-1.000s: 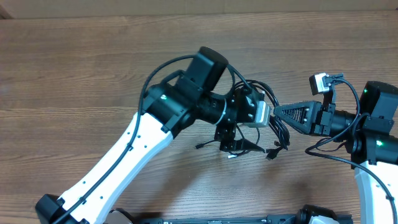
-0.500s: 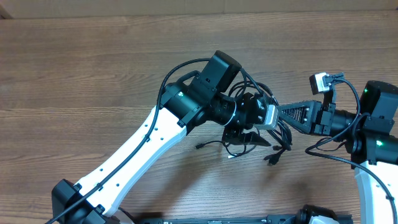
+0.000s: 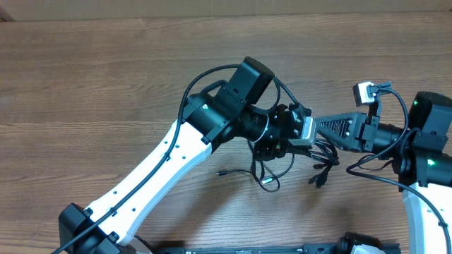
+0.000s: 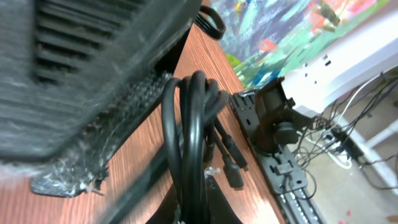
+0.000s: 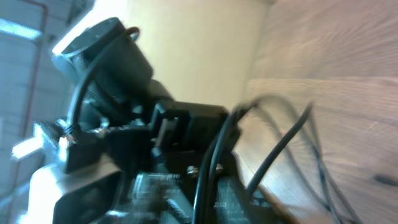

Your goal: Untangle cables

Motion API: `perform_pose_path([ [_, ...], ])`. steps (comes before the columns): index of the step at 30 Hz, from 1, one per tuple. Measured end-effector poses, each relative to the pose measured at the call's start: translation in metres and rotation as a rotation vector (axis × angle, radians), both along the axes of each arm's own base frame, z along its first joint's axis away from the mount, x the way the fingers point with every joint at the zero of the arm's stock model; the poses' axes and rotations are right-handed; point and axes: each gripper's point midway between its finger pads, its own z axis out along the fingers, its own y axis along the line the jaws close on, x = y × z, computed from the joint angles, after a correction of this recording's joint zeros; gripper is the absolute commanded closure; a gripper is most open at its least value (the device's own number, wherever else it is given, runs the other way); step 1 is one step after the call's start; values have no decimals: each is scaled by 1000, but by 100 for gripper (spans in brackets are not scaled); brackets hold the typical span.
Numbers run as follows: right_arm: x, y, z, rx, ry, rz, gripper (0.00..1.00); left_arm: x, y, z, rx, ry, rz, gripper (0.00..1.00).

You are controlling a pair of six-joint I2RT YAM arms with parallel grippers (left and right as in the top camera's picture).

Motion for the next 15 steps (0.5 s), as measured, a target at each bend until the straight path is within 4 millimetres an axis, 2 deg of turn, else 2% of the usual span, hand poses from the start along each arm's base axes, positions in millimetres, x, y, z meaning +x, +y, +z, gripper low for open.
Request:
perform_pose_path([
  [1,2,-1,-2,-14,0,-15,27,0,0,0,5,13,6,96],
  [4,13,-7,-20,-82,72,-104,16,0,1,-2,32,67,39,96],
  [10,23,-28,-71,-270,280,-303,12,11,10,-21,173,184,205,96],
  [15,28,-44,-91,-379,332,-398,12,29,24,-42,319,269,423,96],
])
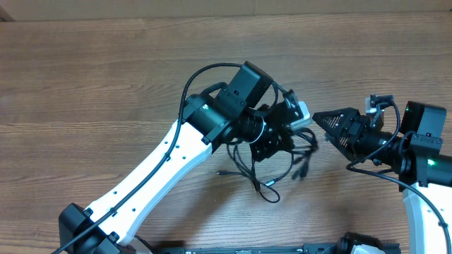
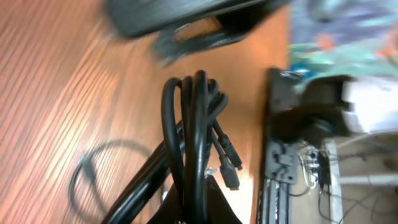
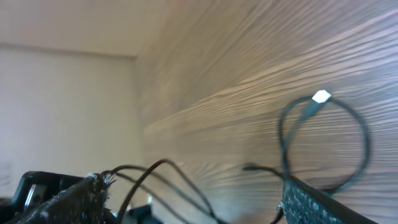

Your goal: Untangle cables

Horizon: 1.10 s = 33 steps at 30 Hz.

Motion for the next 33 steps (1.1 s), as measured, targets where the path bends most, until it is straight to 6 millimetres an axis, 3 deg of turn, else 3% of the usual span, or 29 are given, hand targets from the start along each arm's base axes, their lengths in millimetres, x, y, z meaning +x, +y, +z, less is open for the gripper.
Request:
perform_pose_path([
  [9,-4,-7,-12,-93,-2,13,12,26,9,-7,68,56,240,96],
  [33,-19,2,-15,-209,-177,232,19,-3,-4,-11,88,32,117,96],
])
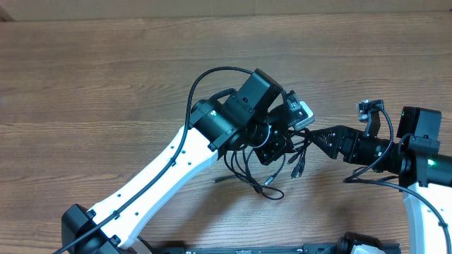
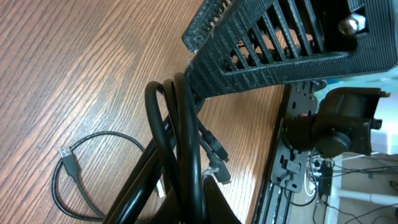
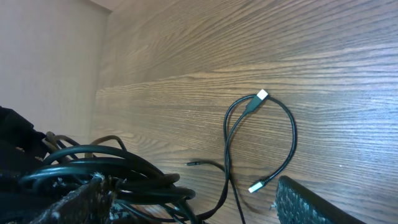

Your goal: Untangle cables

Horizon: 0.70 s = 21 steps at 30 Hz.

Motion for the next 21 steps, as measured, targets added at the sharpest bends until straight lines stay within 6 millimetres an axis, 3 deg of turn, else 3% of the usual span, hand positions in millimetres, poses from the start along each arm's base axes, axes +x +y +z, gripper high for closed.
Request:
perform_pose_path([
  [12,0,1,1,-1,-10,9,19,-9,-7,8,-61,-27,-110,96],
  [21,0,1,1,1,-10,9,19,-1,-23,25,-156,-100,-142,96],
])
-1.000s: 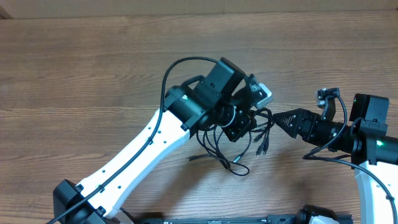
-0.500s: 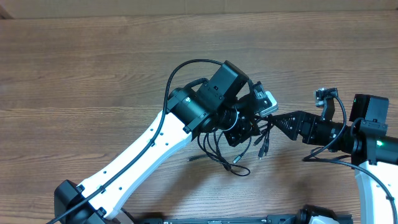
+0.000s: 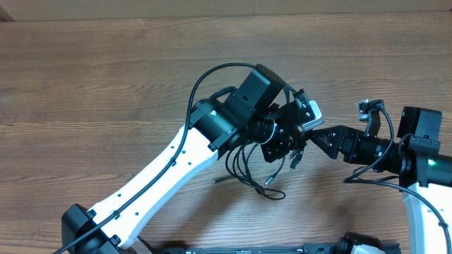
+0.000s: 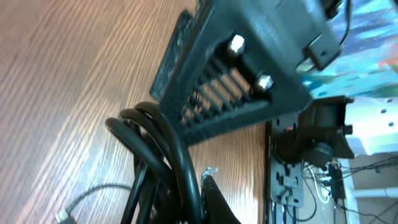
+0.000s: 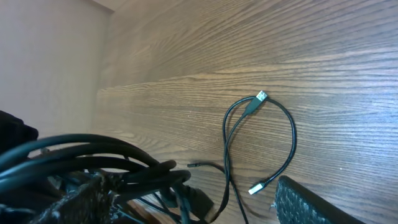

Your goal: Untangle cables

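A bundle of thick black cables (image 3: 277, 147) hangs above the wooden table, with my left gripper (image 3: 286, 141) shut on it. In the left wrist view the cables (image 4: 163, 140) loop up from between the left gripper (image 4: 194, 202) and touch the ribbed finger of the right gripper (image 4: 214, 93). My right gripper (image 3: 316, 138) is open just right of the bundle. In the right wrist view the bundle (image 5: 124, 171) lies against the left finger, with plug ends in the wide gap of the right gripper (image 5: 186, 208). A thin black USB cable (image 5: 291, 140) lies looped on the table.
The thin cable's loops and a loose plug (image 3: 263, 182) lie on the wooden table (image 3: 106, 85) below the left gripper. The left arm (image 3: 162, 176) crosses the table's lower left. The right arm's base (image 3: 424, 148) stands at the right edge.
My left gripper has moved the bundle a little up and right, against the open right gripper's finger. The right gripper has stayed where it was, still open.
At first the right gripper was pressed close against the left gripper and the bundle. Then it stood well to the right, open. Later it was back beside the bundle, and now the bundle's end lies between its open fingers. The left gripper held the bundle throughout.
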Motion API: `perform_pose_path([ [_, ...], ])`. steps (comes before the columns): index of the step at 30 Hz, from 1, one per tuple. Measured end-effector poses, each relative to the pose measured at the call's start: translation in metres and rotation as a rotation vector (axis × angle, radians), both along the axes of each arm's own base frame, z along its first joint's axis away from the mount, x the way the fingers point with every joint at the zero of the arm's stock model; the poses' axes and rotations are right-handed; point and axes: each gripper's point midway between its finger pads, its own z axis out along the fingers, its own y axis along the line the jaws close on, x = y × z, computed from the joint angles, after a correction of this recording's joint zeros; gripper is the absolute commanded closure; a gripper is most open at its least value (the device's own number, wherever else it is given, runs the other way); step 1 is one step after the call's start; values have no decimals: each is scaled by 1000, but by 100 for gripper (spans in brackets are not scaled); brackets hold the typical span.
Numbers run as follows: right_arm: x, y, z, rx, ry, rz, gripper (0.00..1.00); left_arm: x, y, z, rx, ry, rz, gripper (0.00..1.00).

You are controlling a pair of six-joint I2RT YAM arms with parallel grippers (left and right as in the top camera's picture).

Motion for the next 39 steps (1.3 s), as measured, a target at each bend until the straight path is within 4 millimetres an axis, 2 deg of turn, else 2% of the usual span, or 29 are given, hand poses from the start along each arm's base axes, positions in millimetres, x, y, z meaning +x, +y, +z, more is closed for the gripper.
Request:
perform_pose_path([
  [7,0,0,0,1,1,0,20,2,-14,17,-87,-49,-36,96],
  [11,-1,0,-1,1,6,2,20,-9,-29,27,-138,-84,-84,96],
  [16,-2,1,0,4,4,5,20,-18,-36,29,-147,-96,-109,96],
  [21,-3,1,-1,4,11,4,20,-16,-32,21,-110,-87,-89,96],
  [25,-3,1,-1,1,12,3,20,-11,-23,8,-35,-47,-19,96],
  [34,-3,1,-1,1,12,2,20,10,-6,0,16,7,108,96],
  [39,-3,1,-1,3,12,2,21,5,0,-8,55,32,106,95],
])
